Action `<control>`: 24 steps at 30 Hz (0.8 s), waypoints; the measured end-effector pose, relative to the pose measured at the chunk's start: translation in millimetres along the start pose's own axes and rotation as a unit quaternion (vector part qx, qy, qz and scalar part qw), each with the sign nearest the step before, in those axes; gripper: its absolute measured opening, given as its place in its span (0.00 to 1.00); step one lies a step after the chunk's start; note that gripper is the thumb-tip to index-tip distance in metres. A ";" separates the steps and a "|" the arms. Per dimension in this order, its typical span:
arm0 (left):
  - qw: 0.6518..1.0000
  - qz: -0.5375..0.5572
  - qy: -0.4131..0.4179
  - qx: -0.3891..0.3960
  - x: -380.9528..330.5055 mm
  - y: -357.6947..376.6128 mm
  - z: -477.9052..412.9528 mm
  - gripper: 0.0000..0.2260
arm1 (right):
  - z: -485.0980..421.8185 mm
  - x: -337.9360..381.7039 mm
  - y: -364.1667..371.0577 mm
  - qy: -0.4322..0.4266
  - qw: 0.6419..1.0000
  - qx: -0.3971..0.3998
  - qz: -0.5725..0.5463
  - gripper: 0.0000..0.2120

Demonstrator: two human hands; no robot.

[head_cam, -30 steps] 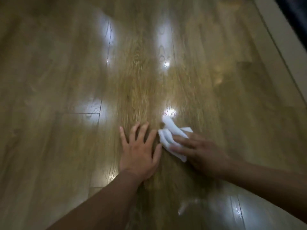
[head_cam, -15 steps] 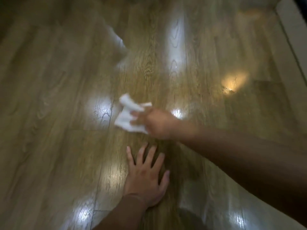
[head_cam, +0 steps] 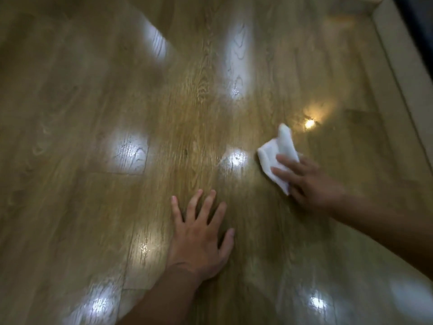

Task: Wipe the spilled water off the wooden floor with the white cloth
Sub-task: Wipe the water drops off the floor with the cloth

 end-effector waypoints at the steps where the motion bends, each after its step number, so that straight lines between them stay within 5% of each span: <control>1: 1.000 -0.002 -0.003 -0.002 0.2 -0.2 -0.1 0.25 | 24.1 5.6 10.1 -0.029 0.999 0.014 0.008 0.21; 3: 1.000 -0.007 -0.003 0.003 -0.5 -0.7 0.1 0.25 | 48.4 7.0 22.9 -0.132 0.989 0.054 0.031 0.19; 5: 1.000 -0.004 0.000 0.005 -0.6 -1.7 0.3 0.25 | 24.5 -23.2 11.7 -0.127 0.986 0.097 0.037 0.23; 9: 1.000 -0.001 0.003 -0.005 0.0 1.0 0.0 0.25 | -81.7 -90.6 -20.9 0.215 0.975 0.037 -0.042 0.28; 13: 1.000 0.000 0.007 -0.012 2.2 4.3 -0.3 0.25 | -97.9 -66.4 -16.6 0.337 0.935 -0.020 -0.104 0.30; 18: 1.000 0.007 0.008 -0.018 1.6 2.8 -0.1 0.27 | 52.9 15.0 42.3 0.078 0.994 0.029 -0.076 0.26; 19: 1.000 0.010 0.012 -0.020 1.5 3.2 0.5 0.27 | 76.8 1.7 44.2 0.092 0.992 0.034 -0.083 0.26; 24: 1.000 0.001 0.007 -0.015 1.9 2.9 -0.8 0.27 | 18.8 -120.6 -1.2 0.383 0.916 -0.037 -0.112 0.26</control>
Point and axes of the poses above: each hand's wrist, its own z-axis away from the middle knuckle, its own y-axis out of the palm, x = y × z, the point moved 2 cm from there along -z, towards the middle knuckle, and after that the axes turned 12 degrees about x, right-handed, at the moved point
